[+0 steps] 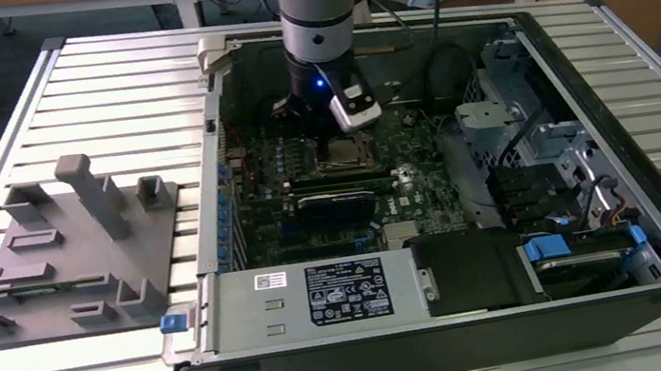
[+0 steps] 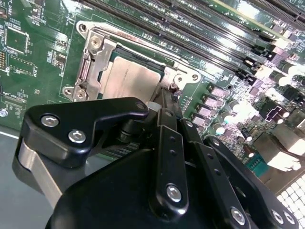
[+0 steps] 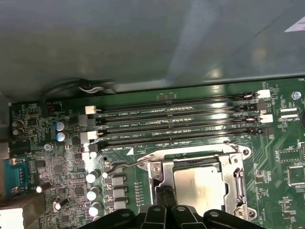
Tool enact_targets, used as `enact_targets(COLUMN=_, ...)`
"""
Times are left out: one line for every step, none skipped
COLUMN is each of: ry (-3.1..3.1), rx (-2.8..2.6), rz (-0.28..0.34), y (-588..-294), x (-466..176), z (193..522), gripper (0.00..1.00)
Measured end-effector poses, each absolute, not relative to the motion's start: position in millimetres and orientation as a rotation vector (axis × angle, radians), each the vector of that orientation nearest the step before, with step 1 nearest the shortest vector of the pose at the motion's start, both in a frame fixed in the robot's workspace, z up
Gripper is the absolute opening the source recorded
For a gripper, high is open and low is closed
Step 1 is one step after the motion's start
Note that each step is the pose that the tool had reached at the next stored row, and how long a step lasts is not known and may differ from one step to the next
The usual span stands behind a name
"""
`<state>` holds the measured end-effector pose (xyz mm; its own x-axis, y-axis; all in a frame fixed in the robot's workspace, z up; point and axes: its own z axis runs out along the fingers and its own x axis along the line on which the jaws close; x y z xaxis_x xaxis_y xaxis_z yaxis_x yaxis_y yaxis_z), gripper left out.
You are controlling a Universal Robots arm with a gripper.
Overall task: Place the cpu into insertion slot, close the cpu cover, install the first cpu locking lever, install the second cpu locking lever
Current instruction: 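Close the cpu cover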
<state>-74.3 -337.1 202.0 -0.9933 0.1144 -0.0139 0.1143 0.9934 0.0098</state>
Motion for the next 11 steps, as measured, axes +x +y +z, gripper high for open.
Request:
enact_targets(ry=3.122, rx=0.178, rz=0.014, y=-337.2, x=-74.5, z=201.2, gripper=0.11)
enact_targets(ry=3.122, rx=0.177, rz=0.014, y=-337.2, x=-74.6, z=200.5, gripper=0.11)
enact_targets(ry=3.122, rx=0.175, rz=0.013, y=-337.3, x=-74.8, z=200.2, gripper=0.11)
enact_targets(ry=3.122, rx=0.175, rz=0.013, y=-337.3, x=-74.8, z=200.2, gripper=0.11)
enact_targets(ry=3.122, rx=0.175, rz=0.013, y=-337.3, x=-74.9, z=200.1, gripper=0.11)
enact_targets(ry=3.122, rx=0.175, rz=0.013, y=-337.2, x=-74.8, z=200.1, gripper=0.11)
enact_targets(ry=3.121, rx=0.175, rz=0.015, y=-337.1, x=-74.8, z=199.8, gripper=0.11)
enact_targets(ry=3.121, rx=0.175, rz=0.015, y=-337.1, x=-74.8, z=199.8, gripper=0.11)
enact_targets(ry=3.121, rx=0.175, rz=0.014, y=-337.2, x=-74.8, z=199.7, gripper=0.11)
enact_targets(ry=3.121, rx=0.175, rz=0.014, y=-337.2, x=-74.8, z=199.7, gripper=0.11)
enact_targets(ry=3.122, rx=0.175, rz=0.014, y=-337.2, x=-74.8, z=199.7, gripper=0.11)
